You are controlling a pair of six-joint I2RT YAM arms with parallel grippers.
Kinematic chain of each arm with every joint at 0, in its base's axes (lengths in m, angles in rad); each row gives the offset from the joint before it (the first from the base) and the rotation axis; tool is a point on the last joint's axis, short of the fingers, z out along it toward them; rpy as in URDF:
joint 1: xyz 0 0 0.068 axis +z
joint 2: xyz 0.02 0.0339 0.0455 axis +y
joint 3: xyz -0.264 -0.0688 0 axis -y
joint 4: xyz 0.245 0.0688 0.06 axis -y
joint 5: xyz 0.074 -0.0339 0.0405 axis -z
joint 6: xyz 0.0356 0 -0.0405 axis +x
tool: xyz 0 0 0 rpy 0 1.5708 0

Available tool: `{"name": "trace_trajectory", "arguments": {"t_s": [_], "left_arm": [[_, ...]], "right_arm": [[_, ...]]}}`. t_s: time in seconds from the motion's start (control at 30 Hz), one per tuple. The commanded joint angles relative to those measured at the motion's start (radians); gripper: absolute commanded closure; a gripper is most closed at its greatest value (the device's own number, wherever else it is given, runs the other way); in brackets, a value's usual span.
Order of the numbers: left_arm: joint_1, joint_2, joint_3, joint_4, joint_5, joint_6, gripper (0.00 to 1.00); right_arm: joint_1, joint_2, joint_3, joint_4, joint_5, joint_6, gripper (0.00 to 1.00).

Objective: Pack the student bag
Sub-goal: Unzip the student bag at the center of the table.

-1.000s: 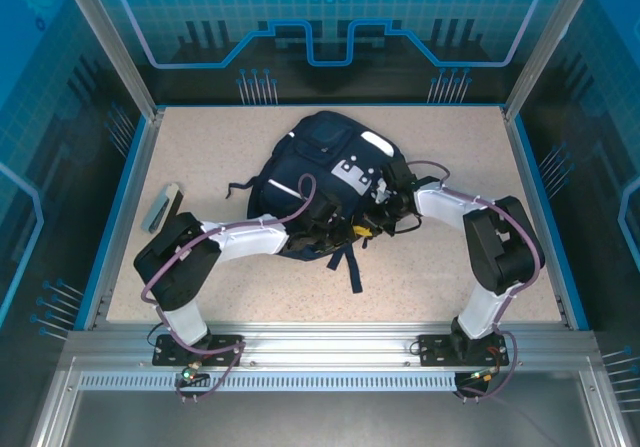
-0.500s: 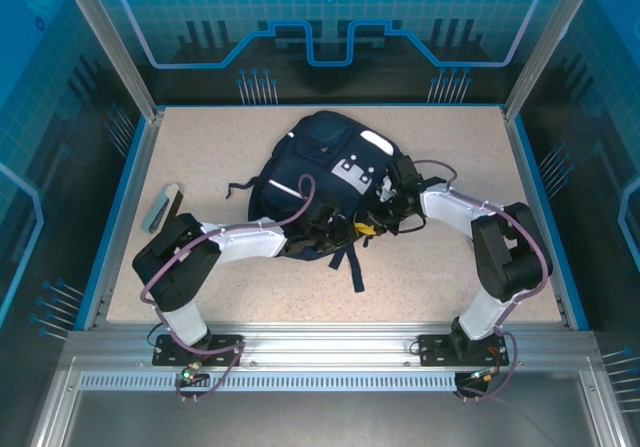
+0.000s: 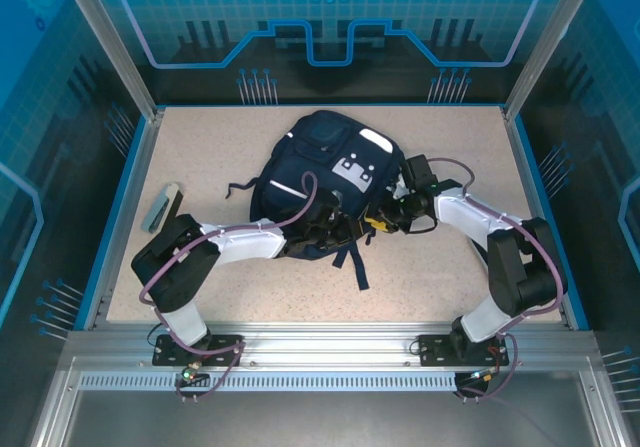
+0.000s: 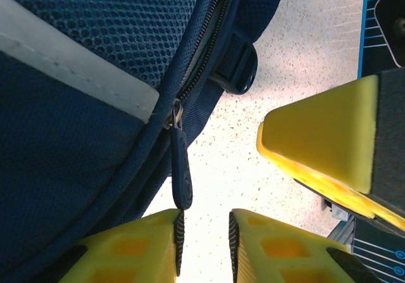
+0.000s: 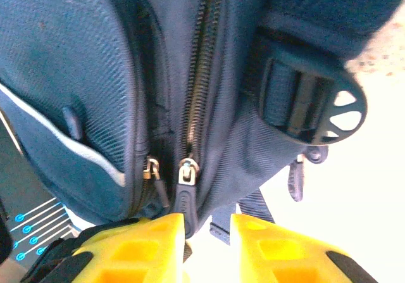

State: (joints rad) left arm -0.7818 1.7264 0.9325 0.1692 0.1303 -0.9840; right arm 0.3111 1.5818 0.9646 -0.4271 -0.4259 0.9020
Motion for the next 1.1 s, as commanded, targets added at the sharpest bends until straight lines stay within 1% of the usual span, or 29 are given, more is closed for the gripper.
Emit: {"name": "trace_trajectory", "arguments": {"t_s": [0.0,0.2,0.3,0.4,0.53,0.63,0.77,0.87,1.07], "left_arm": [[-0.002,0.008,0.048,-0.020,0.012,0.067,0.69],[-0.007,0.041,0.113,-0.089,0.032,0.113,0.66],[-0.008,0.052,0.135,-0.148,-0.009,0.107,0.67],[-0.008,0.058,0.147,-0.214,-0.068,0.080,0.66],[-0.008,0.074,0.161,-0.246,-0.073,0.049,0.66],[-0.008,0.085,0.174,-0.251,-0.068,0.026,0.66],[-0.010,0.103,0.202,-0.311,-0.090,-0.019,0.66],[-0.009,0.101,0.195,-0.342,-0.128,-0.065,0.67],[-0.009,0.116,0.195,-0.378,-0.138,-0.137,0.67]], "right_arm": [[-0.017,-0.025,-0.021,-0.031,0.023,0.003,0.74],[-0.028,-0.023,-0.035,-0.030,0.024,0.001,0.74],[-0.033,-0.023,-0.041,-0.027,0.023,0.001,0.74],[-0.037,-0.021,-0.040,-0.024,0.018,-0.003,0.74],[-0.037,0.004,-0.025,-0.021,-0.009,-0.022,0.74],[-0.036,0.030,-0.012,-0.030,-0.015,-0.040,0.81],[-0.034,0.068,-0.008,-0.029,-0.026,-0.057,0.85],[-0.027,0.097,-0.004,-0.018,-0.047,-0.068,0.85],[-0.008,0.143,0.008,0.016,-0.089,-0.077,0.83]]}}
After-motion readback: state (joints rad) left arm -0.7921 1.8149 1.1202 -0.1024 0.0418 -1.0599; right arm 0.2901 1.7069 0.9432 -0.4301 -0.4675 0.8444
